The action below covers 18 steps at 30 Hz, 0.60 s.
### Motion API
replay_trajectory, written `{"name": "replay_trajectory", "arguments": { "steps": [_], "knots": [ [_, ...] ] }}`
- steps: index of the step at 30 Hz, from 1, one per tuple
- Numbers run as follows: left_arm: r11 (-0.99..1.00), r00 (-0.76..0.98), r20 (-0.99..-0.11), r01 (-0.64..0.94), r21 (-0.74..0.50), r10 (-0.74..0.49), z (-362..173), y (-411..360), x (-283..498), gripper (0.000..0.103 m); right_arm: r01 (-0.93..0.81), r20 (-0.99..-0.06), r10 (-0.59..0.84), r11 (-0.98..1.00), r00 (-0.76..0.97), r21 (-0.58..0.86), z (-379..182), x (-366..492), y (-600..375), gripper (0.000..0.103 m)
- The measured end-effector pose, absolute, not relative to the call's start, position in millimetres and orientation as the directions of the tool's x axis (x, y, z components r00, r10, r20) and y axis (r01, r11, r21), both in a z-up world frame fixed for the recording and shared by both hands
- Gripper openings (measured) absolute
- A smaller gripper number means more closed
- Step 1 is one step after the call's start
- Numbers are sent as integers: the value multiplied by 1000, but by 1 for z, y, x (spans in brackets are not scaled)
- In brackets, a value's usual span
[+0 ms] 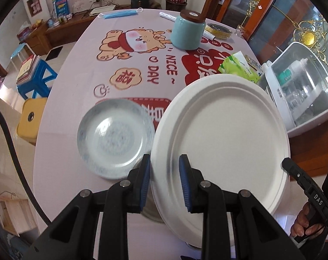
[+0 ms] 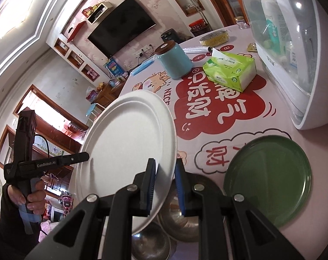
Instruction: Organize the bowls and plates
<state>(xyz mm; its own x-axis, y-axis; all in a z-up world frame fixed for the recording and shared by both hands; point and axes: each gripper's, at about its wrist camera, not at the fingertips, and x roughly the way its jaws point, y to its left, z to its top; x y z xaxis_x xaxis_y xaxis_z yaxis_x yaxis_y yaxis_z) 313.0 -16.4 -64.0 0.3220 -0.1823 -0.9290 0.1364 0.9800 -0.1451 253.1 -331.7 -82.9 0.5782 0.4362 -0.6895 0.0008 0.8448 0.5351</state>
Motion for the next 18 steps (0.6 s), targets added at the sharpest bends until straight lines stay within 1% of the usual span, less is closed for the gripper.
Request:
{"name": "replay_trajectory", "arguments": {
  "steps": [18],
  "knots": [
    [974,363,-907,154,-167,-213,-42,35,209,25,-5,-698,390,875,600,485,-53,162,-275,18]
  ]
}}
